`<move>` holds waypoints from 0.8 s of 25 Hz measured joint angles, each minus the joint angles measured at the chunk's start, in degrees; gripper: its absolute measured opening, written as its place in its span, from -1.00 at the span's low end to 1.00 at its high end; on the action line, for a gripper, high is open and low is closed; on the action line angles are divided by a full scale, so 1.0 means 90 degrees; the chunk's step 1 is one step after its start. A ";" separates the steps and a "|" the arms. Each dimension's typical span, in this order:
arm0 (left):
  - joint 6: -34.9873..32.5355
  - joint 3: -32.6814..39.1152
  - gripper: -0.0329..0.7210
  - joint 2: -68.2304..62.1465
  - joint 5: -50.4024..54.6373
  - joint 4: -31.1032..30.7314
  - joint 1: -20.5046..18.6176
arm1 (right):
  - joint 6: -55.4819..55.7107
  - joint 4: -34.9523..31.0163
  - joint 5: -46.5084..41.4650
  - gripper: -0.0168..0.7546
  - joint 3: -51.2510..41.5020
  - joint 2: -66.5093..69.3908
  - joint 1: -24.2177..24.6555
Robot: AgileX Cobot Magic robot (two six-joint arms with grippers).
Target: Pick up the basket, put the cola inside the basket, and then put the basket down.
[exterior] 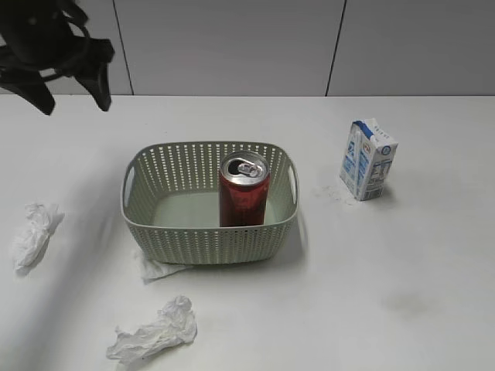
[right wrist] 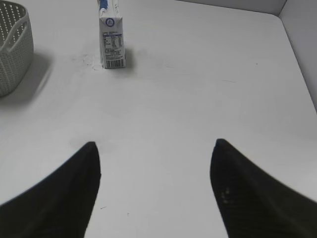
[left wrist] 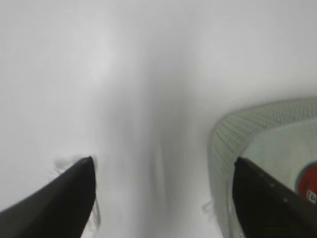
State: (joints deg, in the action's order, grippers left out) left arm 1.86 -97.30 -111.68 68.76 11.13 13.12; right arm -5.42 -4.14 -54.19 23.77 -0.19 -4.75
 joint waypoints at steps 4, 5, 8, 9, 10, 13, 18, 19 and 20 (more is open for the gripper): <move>-0.0163 -0.0061 0.77 0.0200 0.0070 -0.0076 -0.0739 | 0.0000 0.0000 0.0000 0.41 0.0000 0.0000 0.0000; -0.0206 -0.0014 0.75 0.0292 0.0070 -0.0161 -0.0895 | 0.0000 0.0000 0.0000 0.41 0.0000 0.0000 0.0000; -0.0206 0.0334 0.66 0.0732 0.0070 -0.0619 -0.1163 | 0.0000 0.0000 0.0000 0.41 0.0000 0.0000 0.0000; -0.0206 0.0586 0.65 0.0992 0.0070 -0.0901 -0.1204 | 0.0000 0.0000 0.0000 0.41 0.0000 0.0000 0.0000; -0.0206 0.0794 0.65 0.1194 0.0072 -0.1069 -0.1228 | 0.0000 0.0000 0.0000 0.41 0.0000 0.0000 0.0000; -0.0206 0.1700 0.64 0.1976 0.0073 -0.1379 -0.1257 | 0.0000 0.0000 0.0000 0.41 0.0000 0.0000 0.0000; -0.0206 0.3595 0.64 0.3508 0.0088 -0.1236 -0.1257 | 0.0000 0.0000 0.0000 0.41 0.0000 0.0000 0.0000; -0.0206 0.3976 0.64 0.3837 0.0044 -0.1155 -0.1257 | 0.0000 0.0000 0.0000 0.41 0.0000 0.0000 0.0000; -0.0206 0.4340 0.64 0.4158 -0.0033 -0.1136 -0.1257 | 0.0000 0.0000 0.0000 0.41 0.0000 0.0000 0.0000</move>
State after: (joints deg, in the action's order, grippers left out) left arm 0.00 -58.24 -74.26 68.46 0.90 1.81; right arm -5.42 -4.14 -54.19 23.77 -0.19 -4.75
